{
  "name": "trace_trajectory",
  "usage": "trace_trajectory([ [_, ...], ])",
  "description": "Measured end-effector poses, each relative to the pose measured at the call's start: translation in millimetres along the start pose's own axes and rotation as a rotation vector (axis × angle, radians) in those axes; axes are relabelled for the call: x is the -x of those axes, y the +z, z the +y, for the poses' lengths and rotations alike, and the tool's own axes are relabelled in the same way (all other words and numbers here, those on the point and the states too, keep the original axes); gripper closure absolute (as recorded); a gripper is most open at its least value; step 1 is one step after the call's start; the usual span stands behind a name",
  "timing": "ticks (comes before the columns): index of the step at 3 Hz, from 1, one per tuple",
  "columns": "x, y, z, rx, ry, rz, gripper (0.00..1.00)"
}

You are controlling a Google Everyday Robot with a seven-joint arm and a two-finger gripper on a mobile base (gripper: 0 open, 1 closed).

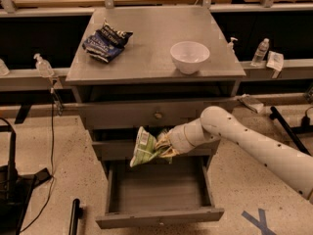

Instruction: Pick green jalapeno chip bag from bottom drawer and place on counter

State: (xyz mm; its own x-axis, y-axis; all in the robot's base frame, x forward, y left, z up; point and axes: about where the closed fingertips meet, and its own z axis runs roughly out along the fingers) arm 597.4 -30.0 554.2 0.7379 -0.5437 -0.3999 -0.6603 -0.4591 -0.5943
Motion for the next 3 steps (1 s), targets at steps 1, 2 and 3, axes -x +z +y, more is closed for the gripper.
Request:
trace_trajectory([
  [1,11.5,-4.9,-28.8,0.131,-0.073,0.021,1.0],
  [2,31.7,-21.0,-73.0,0.167,-0.139,0.016,1.0],
  [3,31.4,-21.0,-72.7,0.167,-0.139,0.016,1.0],
])
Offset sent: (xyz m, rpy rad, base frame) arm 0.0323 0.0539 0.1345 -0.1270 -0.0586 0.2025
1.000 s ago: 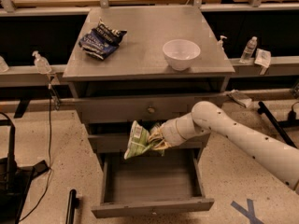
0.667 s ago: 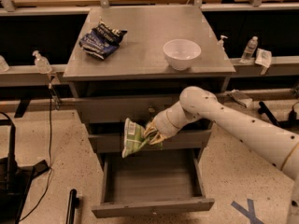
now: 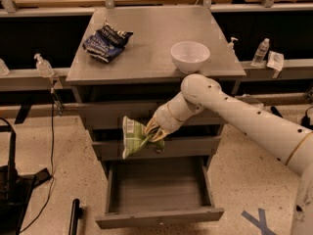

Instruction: Pick green jalapeno chip bag from bottom drawer and place on counter

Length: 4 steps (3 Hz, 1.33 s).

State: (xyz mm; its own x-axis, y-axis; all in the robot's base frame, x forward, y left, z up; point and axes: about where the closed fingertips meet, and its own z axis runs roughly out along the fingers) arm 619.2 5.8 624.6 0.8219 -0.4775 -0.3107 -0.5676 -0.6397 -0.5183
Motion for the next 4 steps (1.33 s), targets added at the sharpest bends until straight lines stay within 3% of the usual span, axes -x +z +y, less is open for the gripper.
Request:
trace_trajectory([
  [2,12.2,-30.3,-15.4,-0.116,-0.016,-0.087,1.0],
  [4,28.5,-63.2,-24.9,-0.146,-0.023,-0.131,1.0],
])
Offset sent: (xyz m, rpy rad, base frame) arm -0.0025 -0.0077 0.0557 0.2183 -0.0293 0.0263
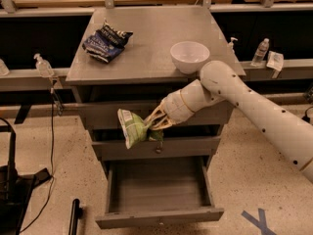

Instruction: Pick green jalapeno chip bag from bottom drawer and place on counter

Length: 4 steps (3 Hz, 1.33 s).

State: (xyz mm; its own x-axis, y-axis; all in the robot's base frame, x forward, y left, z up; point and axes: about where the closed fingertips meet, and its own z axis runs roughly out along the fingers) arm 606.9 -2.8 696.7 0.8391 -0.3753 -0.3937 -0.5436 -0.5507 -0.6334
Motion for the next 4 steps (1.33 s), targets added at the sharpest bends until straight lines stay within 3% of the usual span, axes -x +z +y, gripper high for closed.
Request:
trace_trajectory([
  [1,2.5,-13.1,-12.3,-0.002,-0.037,0.015,1.0],
  [2,1.1,-26.4,-40.7,0.017,-0.127,0.093,1.0],
  [4,4.4,-34.5,-89.0,0.036,-0.223,0.216,1.0],
])
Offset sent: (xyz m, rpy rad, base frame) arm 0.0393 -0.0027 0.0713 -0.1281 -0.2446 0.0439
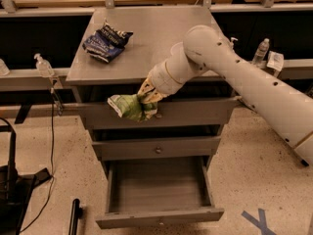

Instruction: Pick green jalapeno chip bag from bottom drawer and place on counter

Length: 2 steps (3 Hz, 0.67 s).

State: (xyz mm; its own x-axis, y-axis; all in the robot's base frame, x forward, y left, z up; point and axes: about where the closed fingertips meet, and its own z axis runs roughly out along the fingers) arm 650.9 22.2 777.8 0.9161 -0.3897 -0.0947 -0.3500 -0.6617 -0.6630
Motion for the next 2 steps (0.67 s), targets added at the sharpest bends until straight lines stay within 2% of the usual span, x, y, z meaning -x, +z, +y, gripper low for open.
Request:
trace_trajectory([
  [1,4.5,-27.9,-38.1,0.017,-0.027,0.03,1.0],
  [2,11.8,-48.0,-54.6,0.014,-0.041,0.018,1.0],
])
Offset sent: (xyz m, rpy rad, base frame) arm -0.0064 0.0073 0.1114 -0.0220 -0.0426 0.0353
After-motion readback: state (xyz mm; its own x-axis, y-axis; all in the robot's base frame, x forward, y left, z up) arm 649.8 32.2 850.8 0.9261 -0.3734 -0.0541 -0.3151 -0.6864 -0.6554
